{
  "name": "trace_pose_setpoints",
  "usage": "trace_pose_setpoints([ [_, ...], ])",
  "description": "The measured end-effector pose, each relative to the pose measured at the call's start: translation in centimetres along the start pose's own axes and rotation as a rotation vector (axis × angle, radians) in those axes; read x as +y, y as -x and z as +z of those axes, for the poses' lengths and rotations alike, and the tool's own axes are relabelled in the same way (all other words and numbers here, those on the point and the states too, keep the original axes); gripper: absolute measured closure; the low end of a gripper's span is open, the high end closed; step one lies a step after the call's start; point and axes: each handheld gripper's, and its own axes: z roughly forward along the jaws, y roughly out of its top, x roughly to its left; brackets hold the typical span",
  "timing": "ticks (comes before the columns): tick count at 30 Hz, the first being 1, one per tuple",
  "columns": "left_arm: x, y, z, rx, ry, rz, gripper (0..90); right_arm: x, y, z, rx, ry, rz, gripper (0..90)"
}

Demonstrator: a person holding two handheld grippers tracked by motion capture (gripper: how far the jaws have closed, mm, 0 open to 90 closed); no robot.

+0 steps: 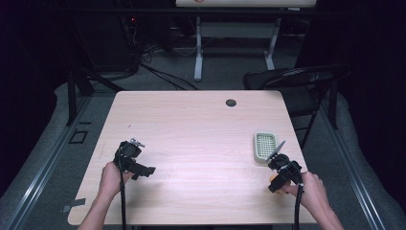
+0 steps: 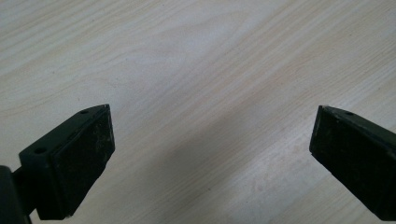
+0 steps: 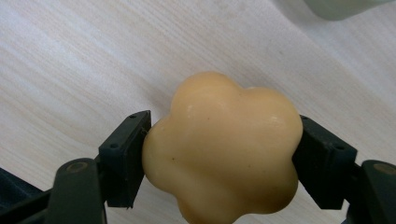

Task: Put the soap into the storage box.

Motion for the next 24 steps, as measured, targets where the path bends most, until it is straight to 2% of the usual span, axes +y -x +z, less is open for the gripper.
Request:
trace_pose_setpoints([
  [3, 0.0, 0.0, 0.0, 0.0, 0.001, -0.001, 0.1, 0.3, 0.1, -0.1, 0.0, 0.023, 0.014, 26.5],
  [5, 0.0, 0.0, 0.0, 0.0, 0.001, 0.003, 0.1, 0.8, 0.3, -0.5, -0.01, -0.005, -0.012, 26.6],
  [6, 0.0, 0.0, 0.0, -0.001, 0.001, 0.002, 0.1, 0.9, 0.4, -0.5, -0.005, 0.021, 0.001, 26.6],
  [10, 0.0, 0.0, 0.0, 0.0, 0.001, -0.001, 0.1, 1.6, 0.7, -1.0, -0.009, 0.007, -0.013, 26.6],
  [13, 0.0, 0.0, 0.0, 0.0, 0.001, -0.001, 0.1, 1.9, 0.8, -1.0, -0.003, 0.044, 0.013, 26.6],
  [14, 0.0, 0.0, 0.0, -0.001, 0.001, 0.0, 0.1, 2.1, 1.0, -1.1, -0.006, 0.03, -0.001, 26.6],
  [16, 0.0, 0.0, 0.0, 0.0, -0.001, 0.002, 0.1, 2.3, 1.1, -1.3, -0.009, 0.028, -0.001, 26.6],
  [17, 0.0, 0.0, 0.0, 0.0, 0.0, 0.001, 0.1, 2.3, 1.1, -1.1, -0.001, 0.049, 0.019, 26.6],
  [19, 0.0, 0.0, 0.0, 0.0, 0.0, 0.0, 0.1, 2.7, 1.4, -1.5, -0.011, 0.02, -0.006, 26.6],
  [21, 0.0, 0.0, 0.0, 0.0, 0.0, 0.0, 0.1, 2.8, 1.3, -1.2, -0.002, 0.077, 0.037, 26.5],
  [22, 0.0, 0.0, 0.0, 0.0, 0.0, 0.001, 0.1, 3.3, 1.8, -2.1, -0.026, -0.035, -0.048, 26.6],
  [23, 0.0, 0.0, 0.0, 0.0, 0.001, 0.0, 0.1, 3.2, 1.5, -1.6, -0.013, 0.042, 0.005, 26.6],
  [24, 0.0, 0.0, 0.0, 0.0, 0.0, 0.001, 0.1, 2.9, 1.1, -0.9, 0.017, 0.151, 0.09, 26.6],
])
